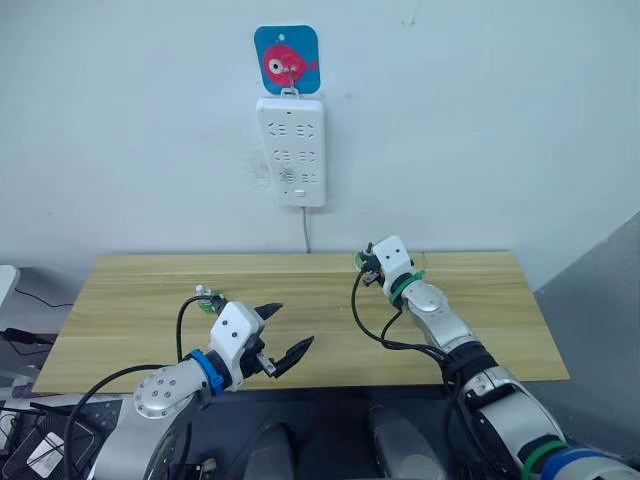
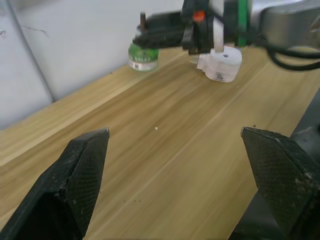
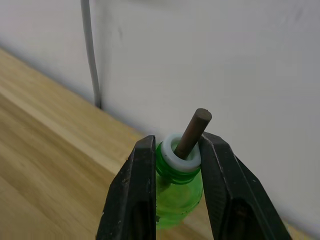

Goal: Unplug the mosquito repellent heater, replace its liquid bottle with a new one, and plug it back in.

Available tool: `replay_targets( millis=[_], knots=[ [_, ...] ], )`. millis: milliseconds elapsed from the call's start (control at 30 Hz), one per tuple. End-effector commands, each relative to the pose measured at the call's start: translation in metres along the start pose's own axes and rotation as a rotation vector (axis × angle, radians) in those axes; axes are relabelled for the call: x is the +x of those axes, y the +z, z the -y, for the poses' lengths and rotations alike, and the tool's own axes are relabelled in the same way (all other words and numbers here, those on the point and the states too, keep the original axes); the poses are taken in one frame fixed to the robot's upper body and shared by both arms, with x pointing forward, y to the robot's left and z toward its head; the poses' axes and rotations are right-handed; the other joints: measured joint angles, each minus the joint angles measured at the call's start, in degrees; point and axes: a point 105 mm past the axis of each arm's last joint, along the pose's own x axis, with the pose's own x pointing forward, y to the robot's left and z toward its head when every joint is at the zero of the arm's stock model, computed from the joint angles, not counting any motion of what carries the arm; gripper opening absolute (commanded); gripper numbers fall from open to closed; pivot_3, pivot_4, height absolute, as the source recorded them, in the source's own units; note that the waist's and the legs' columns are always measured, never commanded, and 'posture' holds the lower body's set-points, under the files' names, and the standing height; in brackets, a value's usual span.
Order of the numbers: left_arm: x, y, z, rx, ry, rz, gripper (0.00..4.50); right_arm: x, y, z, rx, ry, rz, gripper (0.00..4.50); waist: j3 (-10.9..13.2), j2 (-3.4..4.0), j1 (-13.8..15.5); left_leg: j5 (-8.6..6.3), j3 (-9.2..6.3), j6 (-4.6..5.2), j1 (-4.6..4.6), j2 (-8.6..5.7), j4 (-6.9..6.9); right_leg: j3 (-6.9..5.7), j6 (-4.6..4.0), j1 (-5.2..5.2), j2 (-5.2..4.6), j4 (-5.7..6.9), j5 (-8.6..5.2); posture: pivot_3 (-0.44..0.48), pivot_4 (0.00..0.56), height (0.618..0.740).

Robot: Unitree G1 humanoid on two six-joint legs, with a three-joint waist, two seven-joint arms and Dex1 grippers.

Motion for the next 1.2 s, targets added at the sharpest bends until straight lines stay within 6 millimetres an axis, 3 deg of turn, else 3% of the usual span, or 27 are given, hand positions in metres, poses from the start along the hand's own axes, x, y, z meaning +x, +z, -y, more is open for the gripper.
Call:
replay_targets(
  millis=[33,200,233,500,600,733,867,967,1200],
  knots=[
    [-0.002,0.008,0.003,0.032,0.006,0.019,4.5,0.002,0.002,0.003,-0.007,-0.008,0.025,0.84,0.01,0.01,0.32,0.0,0.0,0.0,0.0,0.0,0.0,0.0,0.0,0.0,0.0,0.0,0.0,-0.03,0.206,0.74],
    [-0.003,0.008,0.002,0.025,0.023,0.021,4.5,0.002,-0.006,-0.001,-0.003,0.007,0.008,0.84,0.04,0.04,0.49,0.0,0.0,0.0,0.0,0.0,0.02,0.0,0.0,0.01,0.0,0.01,0.0,-0.026,0.206,0.74],
    [-0.003,0.008,0.001,0.03,0.034,0.025,4.5,0.002,-0.006,-0.002,0.007,0.012,0.015,1.57,0.04,0.04,0.48,0.0,0.0,0.0,0.01,0.0,0.03,0.0,-0.01,0.01,0.0,0.01,0.0,-0.025,0.2,0.74],
    [-0.002,0.007,-0.005,0.047,0.085,0.045,4.5,-0.008,0.015,0.005,0.065,0.034,0.146,4.42,0.04,0.04,0.67,0.0,0.0,0.0,0.03,0.0,0.02,0.0,-0.01,0.04,0.0,0.01,0.01,-0.027,0.192,0.74],
    [-0.009,-0.002,-0.005,0.027,0.085,0.031,4.5,-0.03,0.033,-0.008,-0.003,0.18,0.237,4.47,0.05,0.07,1.27,0.0,-0.06,0.0,0.02,0.0,-0.06,-0.05,-0.01,0.03,0.0,0.0,0.0,-0.034,0.195,0.74],
    [-0.024,-0.016,-0.028,-0.027,0.257,0.019,4.5,-0.06,0.052,-0.023,-0.076,0.351,0.275,4.47,0.15,0.21,1.73,-0.02,-0.03,0.0,0.03,0.01,-0.1,-0.04,-0.02,0.01,-0.02,-0.02,-0.01,-0.047,0.198,0.74],
    [-0.059,-0.059,-0.047,-0.114,0.471,-0.069,4.5,-0.098,0.086,-0.05,-0.186,0.635,0.336,4.47,0.21,0.25,1.69,-0.01,0.02,0.0,0.09,0.04,-0.03,-0.02,-0.02,0.03,-0.01,0.0,-0.3,-0.048,0.213,0.74],
    [-0.073,-0.076,-0.052,-0.231,0.547,-0.068,4.5,-0.105,0.098,-0.06,-0.112,0.75,0.29,4.47,0.37,0.07,1.82,-0.01,0.12,0.0,0.16,0.05,0.0,0.04,-0.18,0.06,-0.02,0.0,-0.4,-0.041,0.228,0.74],
    [-0.076,-0.08,-0.085,-0.16,0.696,-0.047,4.5,-0.105,0.104,-0.076,-0.152,0.815,0.247,4.47,1.99,-0.13,3.85,0.01,0.1,-0.01,0.2,0.02,0.12,0.03,-0.43,0.02,-0.05,-0.06,-0.54,-0.033,0.286,0.74]
  ],
)
